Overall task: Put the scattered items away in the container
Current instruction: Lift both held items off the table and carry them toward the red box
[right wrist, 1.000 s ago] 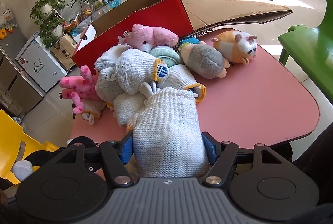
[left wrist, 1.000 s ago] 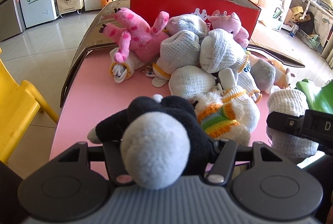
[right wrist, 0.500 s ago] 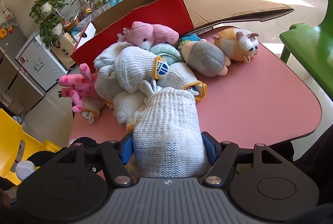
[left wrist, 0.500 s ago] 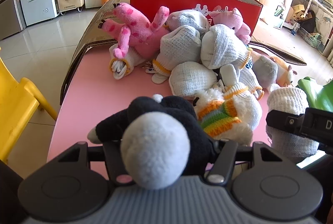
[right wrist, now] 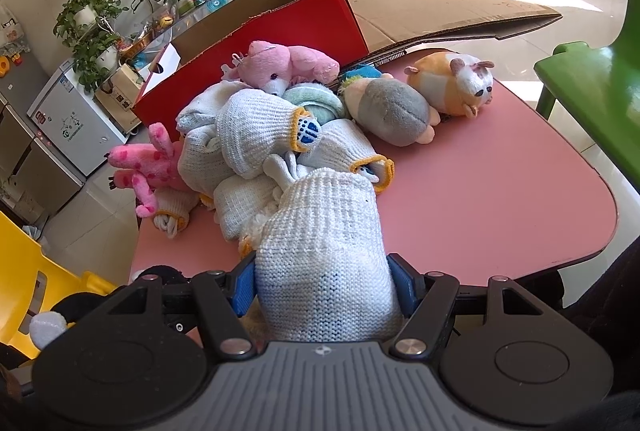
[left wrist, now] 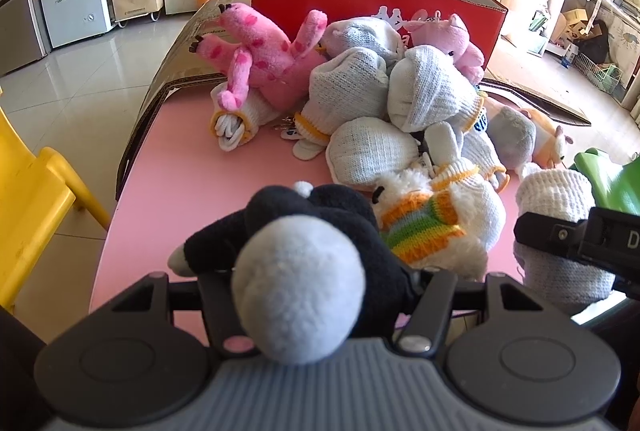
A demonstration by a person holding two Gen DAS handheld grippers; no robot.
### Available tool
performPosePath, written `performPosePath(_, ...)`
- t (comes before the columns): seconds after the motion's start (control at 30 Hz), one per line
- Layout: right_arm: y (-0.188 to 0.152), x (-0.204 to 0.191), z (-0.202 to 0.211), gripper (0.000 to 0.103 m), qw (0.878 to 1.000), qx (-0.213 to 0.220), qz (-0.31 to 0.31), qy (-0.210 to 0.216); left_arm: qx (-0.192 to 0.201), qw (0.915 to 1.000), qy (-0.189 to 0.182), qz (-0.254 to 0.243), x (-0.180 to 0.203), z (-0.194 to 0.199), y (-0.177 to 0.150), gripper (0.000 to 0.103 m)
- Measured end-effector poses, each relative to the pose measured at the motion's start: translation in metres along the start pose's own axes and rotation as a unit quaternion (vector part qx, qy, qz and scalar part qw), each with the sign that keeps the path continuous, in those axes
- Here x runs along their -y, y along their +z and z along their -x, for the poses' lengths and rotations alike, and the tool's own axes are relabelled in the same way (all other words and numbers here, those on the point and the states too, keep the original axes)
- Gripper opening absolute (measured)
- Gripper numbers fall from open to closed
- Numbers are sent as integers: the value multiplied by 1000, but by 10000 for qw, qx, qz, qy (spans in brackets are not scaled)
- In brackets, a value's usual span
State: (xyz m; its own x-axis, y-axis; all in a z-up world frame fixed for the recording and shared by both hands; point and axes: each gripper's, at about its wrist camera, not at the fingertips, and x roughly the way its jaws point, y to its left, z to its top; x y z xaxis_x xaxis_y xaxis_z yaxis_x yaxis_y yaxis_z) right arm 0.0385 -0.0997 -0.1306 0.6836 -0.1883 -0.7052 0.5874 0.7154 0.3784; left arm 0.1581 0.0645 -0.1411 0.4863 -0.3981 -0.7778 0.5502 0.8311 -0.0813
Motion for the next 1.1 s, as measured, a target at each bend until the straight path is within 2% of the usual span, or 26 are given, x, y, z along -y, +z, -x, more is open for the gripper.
performPosePath(1.1, 7, -3, -2, 67, 9997, 66, -113, 212, 176, 9998, -106, 66, 10, 1, 10, 59)
